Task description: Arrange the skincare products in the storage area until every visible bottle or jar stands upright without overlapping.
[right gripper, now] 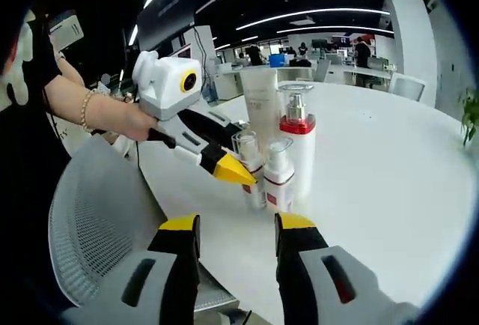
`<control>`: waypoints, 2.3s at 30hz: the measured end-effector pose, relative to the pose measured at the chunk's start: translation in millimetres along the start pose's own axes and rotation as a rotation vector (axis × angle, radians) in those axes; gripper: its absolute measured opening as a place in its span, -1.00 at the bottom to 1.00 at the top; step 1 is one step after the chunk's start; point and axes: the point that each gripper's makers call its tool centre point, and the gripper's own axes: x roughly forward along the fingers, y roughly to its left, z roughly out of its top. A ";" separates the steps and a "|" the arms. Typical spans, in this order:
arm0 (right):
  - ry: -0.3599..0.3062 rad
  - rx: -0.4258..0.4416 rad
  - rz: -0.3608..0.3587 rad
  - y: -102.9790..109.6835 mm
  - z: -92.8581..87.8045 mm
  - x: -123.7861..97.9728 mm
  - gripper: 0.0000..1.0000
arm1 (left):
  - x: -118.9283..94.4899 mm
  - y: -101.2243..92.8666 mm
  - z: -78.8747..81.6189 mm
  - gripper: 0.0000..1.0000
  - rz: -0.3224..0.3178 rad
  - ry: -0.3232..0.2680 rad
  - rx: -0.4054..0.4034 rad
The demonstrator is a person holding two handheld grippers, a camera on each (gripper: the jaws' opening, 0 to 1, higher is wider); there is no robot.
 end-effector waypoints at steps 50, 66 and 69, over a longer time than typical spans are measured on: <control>-0.027 -0.001 -0.033 20.9 20.0 16.8 0.37 | -83.9 22.6 -12.8 0.08 0.120 -0.040 -0.130; -0.030 0.039 -0.045 27.2 20.6 26.7 0.60 | -165.7 42.4 -59.6 0.38 0.274 -0.065 -0.354; -0.025 0.042 -0.047 32.2 22.4 30.6 0.67 | -181.6 43.2 -66.3 0.42 0.295 -0.073 -0.393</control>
